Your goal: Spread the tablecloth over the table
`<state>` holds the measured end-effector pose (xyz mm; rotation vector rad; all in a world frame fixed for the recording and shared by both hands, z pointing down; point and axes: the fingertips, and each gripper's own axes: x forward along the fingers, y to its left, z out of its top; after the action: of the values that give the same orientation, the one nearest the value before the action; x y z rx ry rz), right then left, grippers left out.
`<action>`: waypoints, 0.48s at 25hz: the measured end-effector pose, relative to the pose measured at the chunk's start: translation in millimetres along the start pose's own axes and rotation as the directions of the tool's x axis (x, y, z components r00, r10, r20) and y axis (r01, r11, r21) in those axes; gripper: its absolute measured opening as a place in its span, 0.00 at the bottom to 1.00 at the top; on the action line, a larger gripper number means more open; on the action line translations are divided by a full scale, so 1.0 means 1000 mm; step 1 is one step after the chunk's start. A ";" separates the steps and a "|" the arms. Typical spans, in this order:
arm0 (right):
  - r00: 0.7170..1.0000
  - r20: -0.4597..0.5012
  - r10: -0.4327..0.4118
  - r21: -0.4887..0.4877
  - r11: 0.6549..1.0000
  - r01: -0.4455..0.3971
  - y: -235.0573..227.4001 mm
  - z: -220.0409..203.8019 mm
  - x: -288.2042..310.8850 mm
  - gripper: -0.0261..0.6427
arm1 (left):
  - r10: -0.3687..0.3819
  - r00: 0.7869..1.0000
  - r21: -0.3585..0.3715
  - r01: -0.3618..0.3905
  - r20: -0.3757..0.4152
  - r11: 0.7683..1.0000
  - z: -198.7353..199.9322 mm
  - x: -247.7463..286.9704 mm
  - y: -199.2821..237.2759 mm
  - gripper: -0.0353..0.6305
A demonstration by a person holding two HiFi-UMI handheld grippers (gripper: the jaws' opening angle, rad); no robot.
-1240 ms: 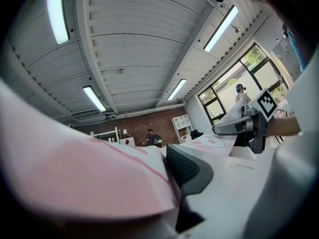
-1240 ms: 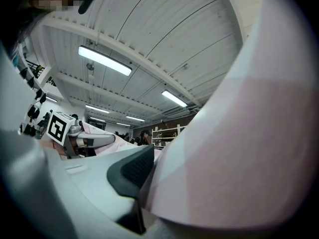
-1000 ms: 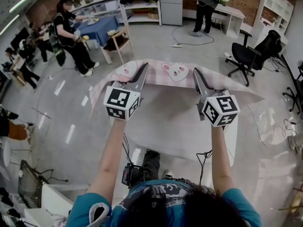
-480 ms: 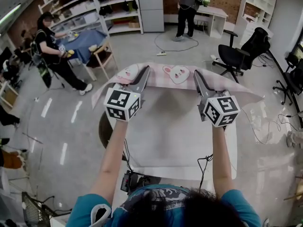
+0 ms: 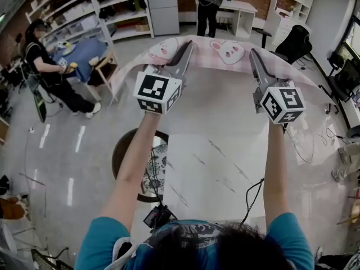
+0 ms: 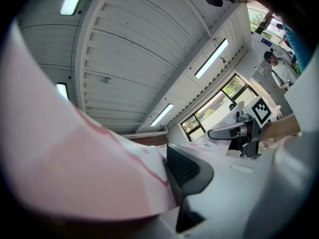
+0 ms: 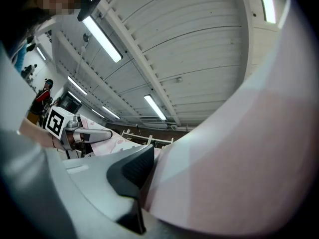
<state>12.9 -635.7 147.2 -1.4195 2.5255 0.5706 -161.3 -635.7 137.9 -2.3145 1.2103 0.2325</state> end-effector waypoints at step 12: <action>0.984 -0.177 -0.004 0.065 0.998 0.016 -0.013 -0.077 -0.062 0.15 | -0.043 0.996 -0.271 0.021 -0.075 0.962 -0.092 -0.015 -0.073 0.18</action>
<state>58.8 -625.9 235.7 -1.5204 2.6426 0.3703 -118.9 -637.3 248.5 -2.5982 1.2451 0.3137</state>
